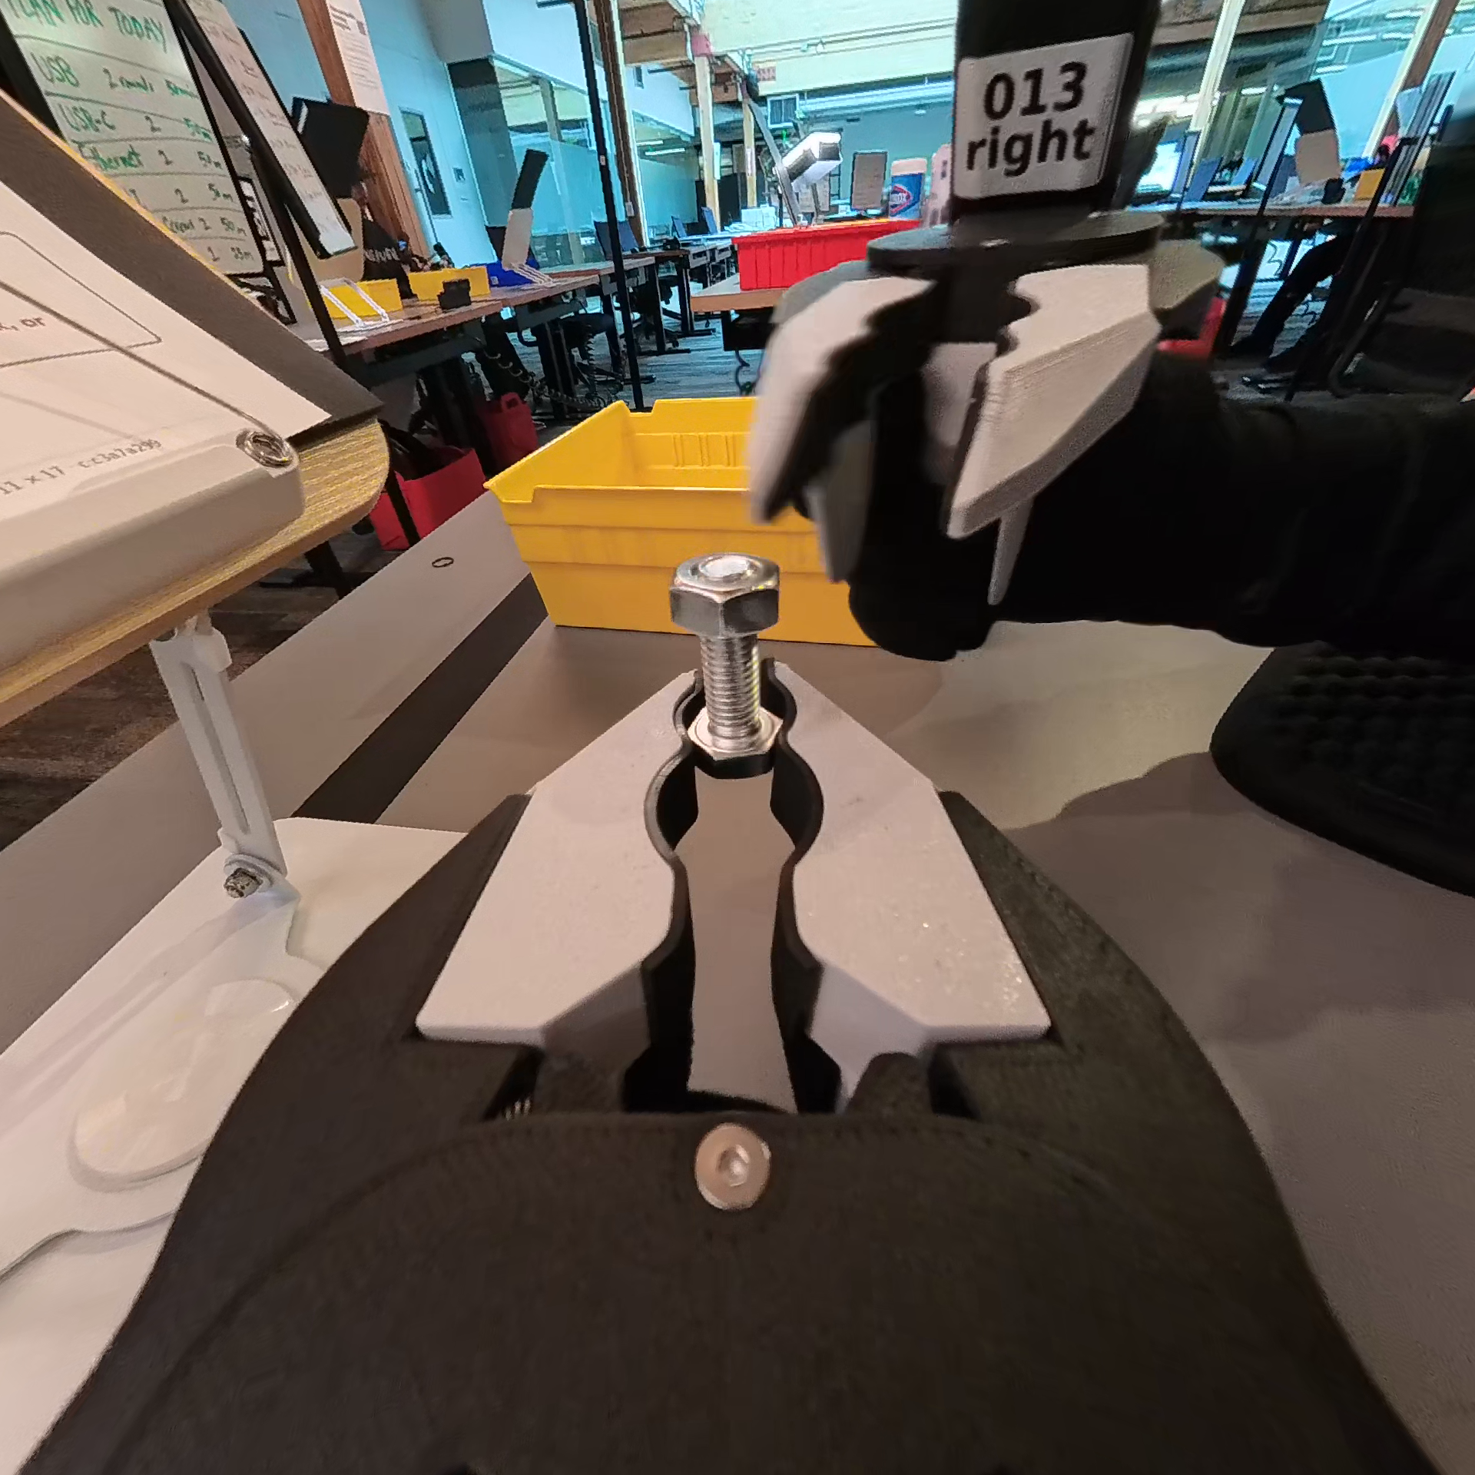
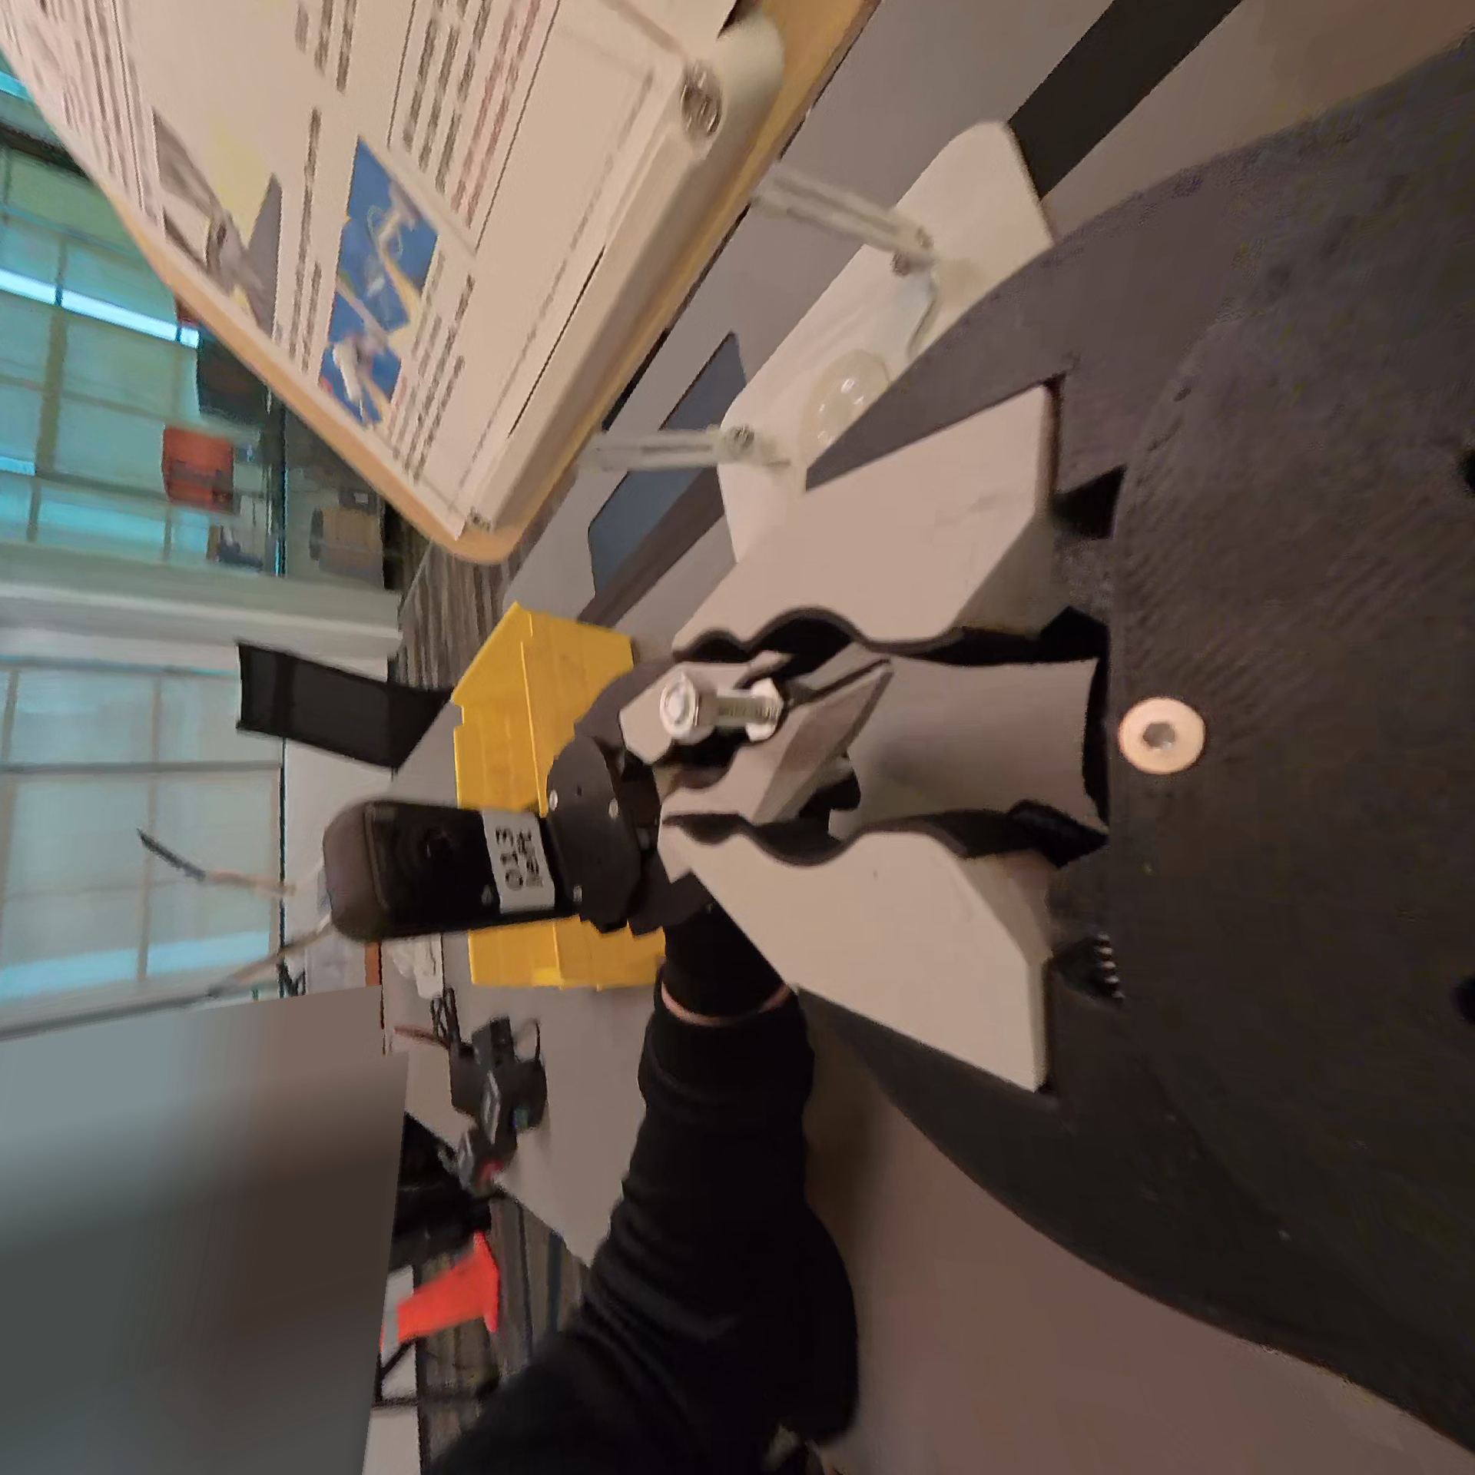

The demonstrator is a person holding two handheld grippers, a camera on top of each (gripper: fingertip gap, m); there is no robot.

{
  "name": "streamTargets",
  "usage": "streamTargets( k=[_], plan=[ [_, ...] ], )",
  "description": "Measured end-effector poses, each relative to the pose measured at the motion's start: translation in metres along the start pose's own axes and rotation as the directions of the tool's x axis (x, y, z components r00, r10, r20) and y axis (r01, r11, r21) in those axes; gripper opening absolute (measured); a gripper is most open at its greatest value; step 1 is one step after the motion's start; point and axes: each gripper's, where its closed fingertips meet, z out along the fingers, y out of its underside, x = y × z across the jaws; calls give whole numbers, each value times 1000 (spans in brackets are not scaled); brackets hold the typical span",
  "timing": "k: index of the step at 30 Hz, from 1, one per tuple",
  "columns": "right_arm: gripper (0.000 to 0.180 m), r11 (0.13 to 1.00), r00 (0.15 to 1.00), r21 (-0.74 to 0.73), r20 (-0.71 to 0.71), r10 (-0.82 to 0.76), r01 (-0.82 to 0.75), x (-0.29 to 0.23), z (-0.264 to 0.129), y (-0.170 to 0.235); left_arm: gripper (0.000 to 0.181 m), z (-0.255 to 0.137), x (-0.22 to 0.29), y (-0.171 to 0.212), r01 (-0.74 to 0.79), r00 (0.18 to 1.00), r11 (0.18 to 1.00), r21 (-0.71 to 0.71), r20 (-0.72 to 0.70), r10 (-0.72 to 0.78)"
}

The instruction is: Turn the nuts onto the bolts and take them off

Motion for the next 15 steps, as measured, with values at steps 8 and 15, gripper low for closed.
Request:
streamTargets(
  k=[8,15],
  plan=[
    [2,1000,995,-22,101,-12,14,-20,2,6,11,0,-1,1,2,1000,1000,-2,3,-2],
    [44,1000,999,-21,-32,10,-11,6,4,7,11,2,1,2,3,1000,1000,-3,-4,-3]
  ],
)
